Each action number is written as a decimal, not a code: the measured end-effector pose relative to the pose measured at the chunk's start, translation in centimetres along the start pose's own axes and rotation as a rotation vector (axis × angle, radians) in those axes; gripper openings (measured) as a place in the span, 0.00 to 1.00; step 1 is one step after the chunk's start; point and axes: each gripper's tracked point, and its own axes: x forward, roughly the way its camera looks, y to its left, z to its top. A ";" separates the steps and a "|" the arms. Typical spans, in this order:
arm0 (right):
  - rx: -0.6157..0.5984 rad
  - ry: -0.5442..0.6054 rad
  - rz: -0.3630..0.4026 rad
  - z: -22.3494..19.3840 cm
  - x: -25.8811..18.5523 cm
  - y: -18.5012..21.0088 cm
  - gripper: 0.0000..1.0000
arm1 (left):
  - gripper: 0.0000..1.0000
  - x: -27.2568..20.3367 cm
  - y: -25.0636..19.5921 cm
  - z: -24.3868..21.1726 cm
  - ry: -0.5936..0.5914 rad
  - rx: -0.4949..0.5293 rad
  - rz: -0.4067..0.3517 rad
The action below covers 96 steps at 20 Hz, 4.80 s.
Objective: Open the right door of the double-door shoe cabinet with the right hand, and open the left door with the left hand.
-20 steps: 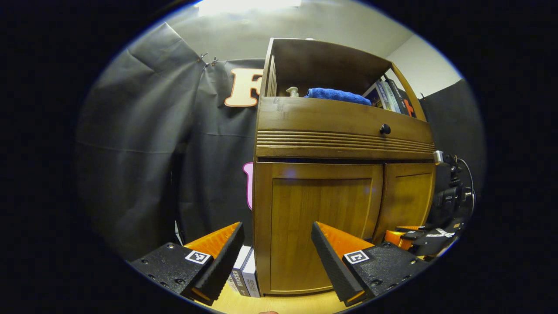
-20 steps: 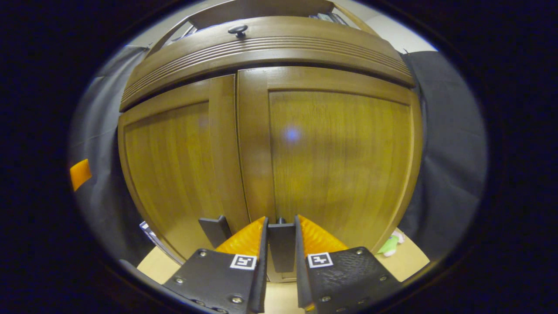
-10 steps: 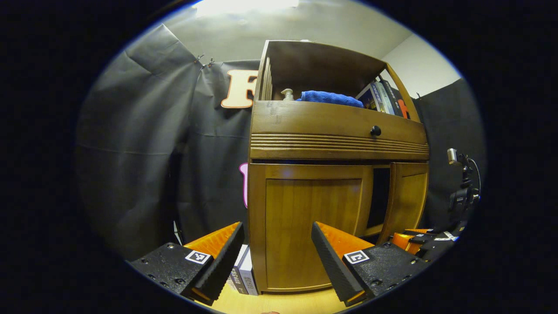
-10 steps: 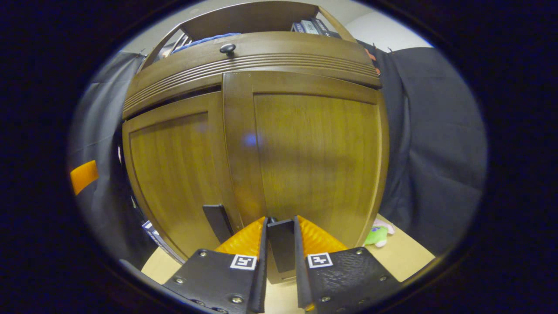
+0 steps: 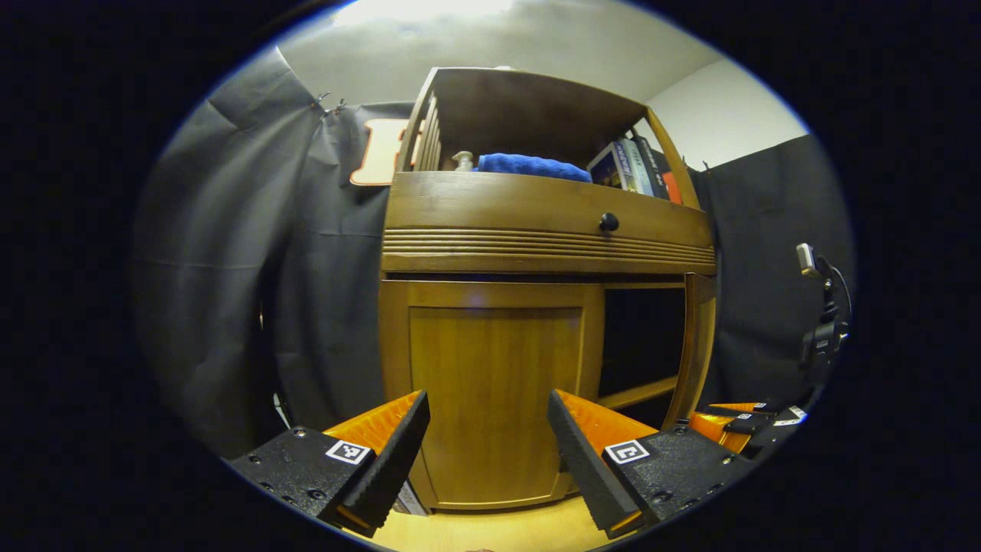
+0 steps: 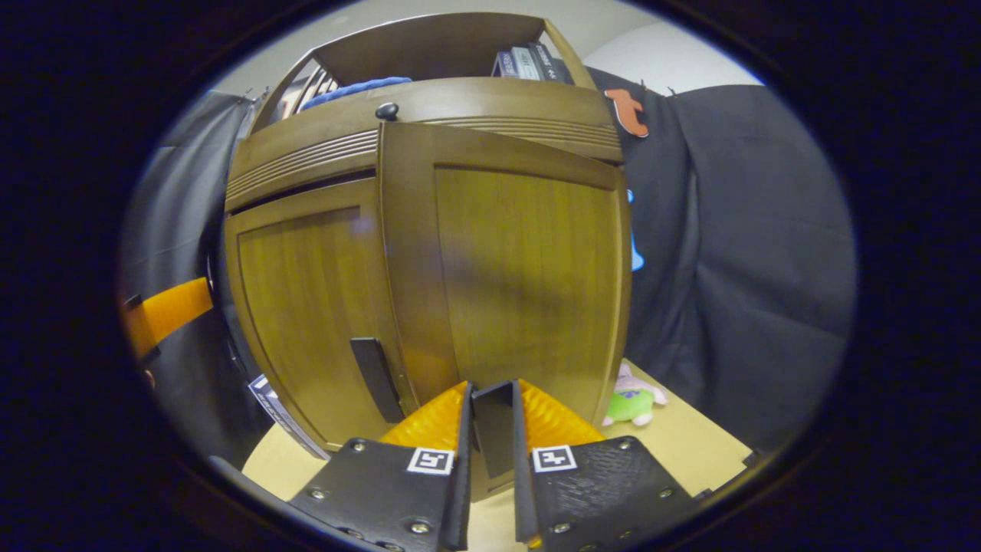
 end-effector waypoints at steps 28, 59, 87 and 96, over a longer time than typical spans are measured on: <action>0.090 -0.009 -0.344 -0.9 -8.3 -16.8 0.12 | 0.92 5.5 -9.6 -6.1 0.100 -0.040 -0.151; 0.092 -0.017 -0.396 -1.0 -10.5 -21.4 0.13 | 0.37 13.0 -10.1 -15.3 0.228 -0.032 -0.042; 0.090 0.058 -0.070 -3.4 -4.7 -11.4 0.13 | 0.35 0.7 -7.9 -13.6 0.239 -0.134 -0.060; 0.064 0.107 0.093 -4.9 -2.1 -5.6 0.13 | 0.35 -2.8 -5.9 -13.1 0.254 -0.157 -0.036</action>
